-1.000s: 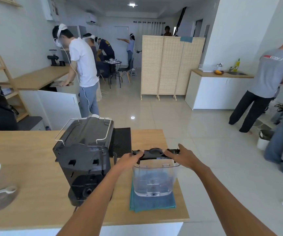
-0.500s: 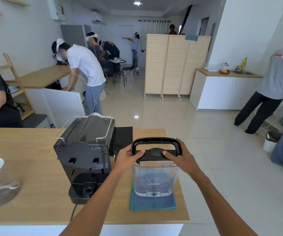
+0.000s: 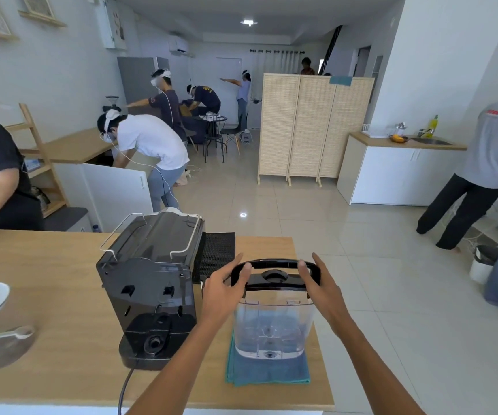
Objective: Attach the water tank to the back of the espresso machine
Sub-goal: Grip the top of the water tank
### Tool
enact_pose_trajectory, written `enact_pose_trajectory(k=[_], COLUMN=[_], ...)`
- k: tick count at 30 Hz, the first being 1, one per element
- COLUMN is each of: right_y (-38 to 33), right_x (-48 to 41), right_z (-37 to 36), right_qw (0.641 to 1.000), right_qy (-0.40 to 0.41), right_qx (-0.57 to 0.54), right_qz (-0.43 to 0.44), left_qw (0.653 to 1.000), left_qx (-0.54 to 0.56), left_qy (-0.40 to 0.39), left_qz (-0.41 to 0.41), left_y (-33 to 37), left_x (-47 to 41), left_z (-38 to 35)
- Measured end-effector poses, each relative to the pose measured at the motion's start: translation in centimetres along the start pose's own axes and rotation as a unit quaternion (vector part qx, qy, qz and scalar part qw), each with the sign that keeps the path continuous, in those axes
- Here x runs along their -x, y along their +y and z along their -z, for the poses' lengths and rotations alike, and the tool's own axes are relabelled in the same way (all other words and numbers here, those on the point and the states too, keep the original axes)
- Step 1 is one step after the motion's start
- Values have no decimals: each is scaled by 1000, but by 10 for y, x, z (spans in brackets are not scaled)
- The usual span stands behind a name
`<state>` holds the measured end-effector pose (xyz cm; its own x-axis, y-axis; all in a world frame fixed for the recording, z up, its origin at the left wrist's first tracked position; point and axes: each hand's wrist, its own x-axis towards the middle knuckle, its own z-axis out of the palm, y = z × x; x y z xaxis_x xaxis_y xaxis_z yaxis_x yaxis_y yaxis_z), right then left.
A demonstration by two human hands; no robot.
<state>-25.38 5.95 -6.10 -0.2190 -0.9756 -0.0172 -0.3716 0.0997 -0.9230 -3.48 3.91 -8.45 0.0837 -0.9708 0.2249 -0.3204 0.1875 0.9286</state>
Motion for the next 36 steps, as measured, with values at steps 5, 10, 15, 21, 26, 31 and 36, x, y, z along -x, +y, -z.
enact_pose_trajectory(k=[5,10,15,21,26,31,36], right_y=[0,-2,-1,9,26,45,61], right_x=[3,5,6,8,10,12,12], right_z=[-3,-4,-4,1,7,9,5], right_qw=[999,997,996,995,997,994,989], right_qy=[29,41,45,7,-47,-77,-100], right_qx=[-41,-62,-82,-95,-54,13,19], right_qz=[0,4,6,15,33,77,103], left_qw=[997,996,996,997,999,998,994], left_qx=[16,30,53,71,30,-29,-74], left_qy=[64,66,52,9,-31,-34,-55], left_qz=[41,48,58,30,7,-35,-56], left_y=[7,4,10,8,3,-11,-28], left_x=[2,2,5,10,17,26,31], left_z=[-15,-24,-22,-19,-11,-10,-12])
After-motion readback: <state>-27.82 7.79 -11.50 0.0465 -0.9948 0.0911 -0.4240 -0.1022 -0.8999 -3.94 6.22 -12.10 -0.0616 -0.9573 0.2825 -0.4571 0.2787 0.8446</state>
